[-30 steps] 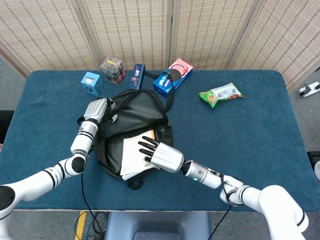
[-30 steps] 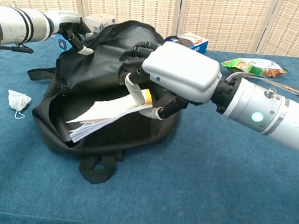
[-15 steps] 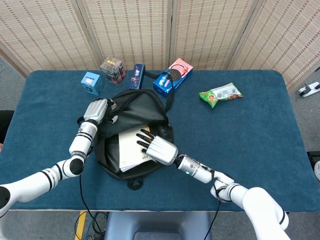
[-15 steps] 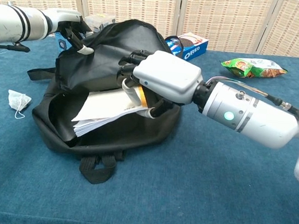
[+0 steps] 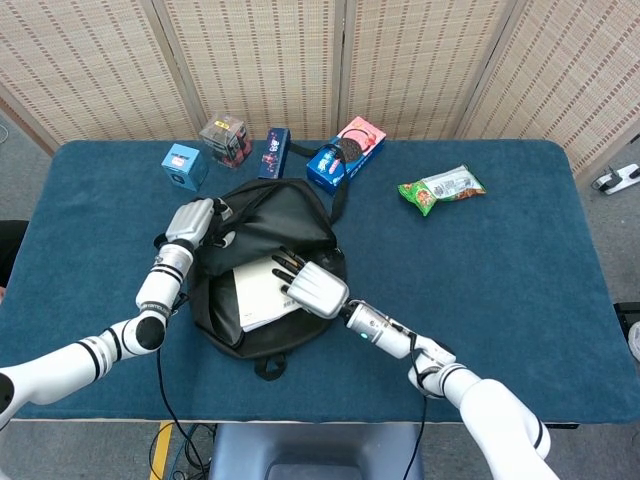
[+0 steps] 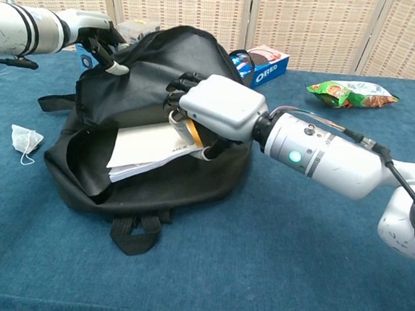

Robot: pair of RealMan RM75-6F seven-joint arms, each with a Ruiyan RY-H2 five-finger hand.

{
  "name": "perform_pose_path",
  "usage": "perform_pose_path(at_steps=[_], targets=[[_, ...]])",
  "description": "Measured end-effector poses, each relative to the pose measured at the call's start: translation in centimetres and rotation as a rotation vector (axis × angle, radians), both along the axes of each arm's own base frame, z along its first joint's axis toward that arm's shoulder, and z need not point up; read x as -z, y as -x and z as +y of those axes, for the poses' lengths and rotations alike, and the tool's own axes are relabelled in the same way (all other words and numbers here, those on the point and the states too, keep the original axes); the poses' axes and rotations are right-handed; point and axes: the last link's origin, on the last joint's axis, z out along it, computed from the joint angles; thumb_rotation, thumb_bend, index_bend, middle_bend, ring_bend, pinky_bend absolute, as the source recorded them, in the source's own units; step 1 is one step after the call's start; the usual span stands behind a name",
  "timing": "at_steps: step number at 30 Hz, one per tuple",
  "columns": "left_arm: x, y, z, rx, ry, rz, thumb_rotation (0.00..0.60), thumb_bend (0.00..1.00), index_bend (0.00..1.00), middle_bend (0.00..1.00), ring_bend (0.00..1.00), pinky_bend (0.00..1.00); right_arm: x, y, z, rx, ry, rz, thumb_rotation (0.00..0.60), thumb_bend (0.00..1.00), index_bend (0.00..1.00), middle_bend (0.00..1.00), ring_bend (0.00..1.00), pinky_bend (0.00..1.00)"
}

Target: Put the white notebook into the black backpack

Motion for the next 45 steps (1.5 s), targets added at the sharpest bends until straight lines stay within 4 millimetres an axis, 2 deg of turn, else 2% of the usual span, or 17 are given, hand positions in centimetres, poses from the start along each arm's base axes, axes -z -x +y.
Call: perform_pose_path(at_steps=[5,10,13,15,17,20,23,28,32,35,41,45], targets=[[-0.1,0.2,0.1,-0.019,0.001,-0.007,0.6,0.42,0.76,0.31,0.29,0.11,0.3,0.0,-0.4,0.002,0.021,0.021,0.6,0.51,0.64,0.19,0.01,0.0],[-0.4,0.3,0.1,-0.02,0.002,-0.005,0.6,0.43,0.76,0.31,0.29,0.11,0.3,0.5,-1.1,0.022,0.048,0.047,0.6,0.48,0.64,0.14,0.0,0.0],[-0.4,0.3,0.1,-0.021,0.0,-0.004,0.6,0.42,0.76,0.31,0.3,0.11,0.2,0.7,-1.3,0.038,0.056,0.052,0.6,0.42,0.63,0.11,0.0,0.0],[-0.5,0.3,0.1,-0.027,0.002,-0.014,0.6,0.42,0.76,0.31,0.3,0.11,0.3,0.8,-1.4,0.048,0.059,0.051,0.6,0.32,0.55,0.09,0.0,0.0],[-0.5,0.3,0.1,-0.031,0.005,-0.021,0.6,0.42,0.76,0.31,0.3,0.11,0.3,1.0,-1.4,0.057,0.064,0.049,0.6,0.16,0.4,0.07,0.0,0.0],[-0.5,0.4,0.1,-0.029,0.004,-0.015,0.6,0.41,0.76,0.31,0.29,0.11,0.3,1.3,-1.2,0.072,0.071,0.04,0.6,0.02,0.18,0.06,0.0,0.0],[-0.4,0.4,0.0,-0.031,0.006,-0.023,0.6,0.41,0.75,0.31,0.3,0.11,0.2,1.7,-0.8,0.084,0.074,0.032,0.6,0.0,0.07,0.04,0.0,0.0],[-0.4,0.4,-0.4,-0.022,0.013,-0.021,0.6,0.41,0.72,0.31,0.3,0.11,-0.6,2.6,-0.1,0.086,0.079,0.021,0.6,0.0,0.01,0.02,0.0,0.0],[-0.4,0.3,-1.2,-0.001,0.018,-0.015,0.6,0.4,0.63,0.31,0.3,0.11,-2.4,3.6,0.5,0.077,0.084,-0.001,0.6,0.0,0.0,0.02,0.0,0.0],[-0.6,0.1,-2.0,0.018,0.026,-0.009,0.6,0.39,0.56,0.31,0.3,0.11,-4.5,4.5,1.1,0.071,0.098,-0.018,0.6,0.0,0.0,0.02,0.0,0.0],[-0.9,-0.5,-4.5,0.064,0.067,-0.006,0.6,0.32,0.42,0.3,0.31,0.11,-9.6,6.7,2.2,0.097,0.134,-0.03,0.6,0.0,0.0,0.02,0.0,0.0],[-1.6,-0.7,-6.9,0.11,0.1,0.0,0.6,0.29,0.37,0.3,0.32,0.11,-13.3,8.1,3.0,0.148,0.136,-0.043,0.6,0.0,0.0,0.02,0.0,0.0]])
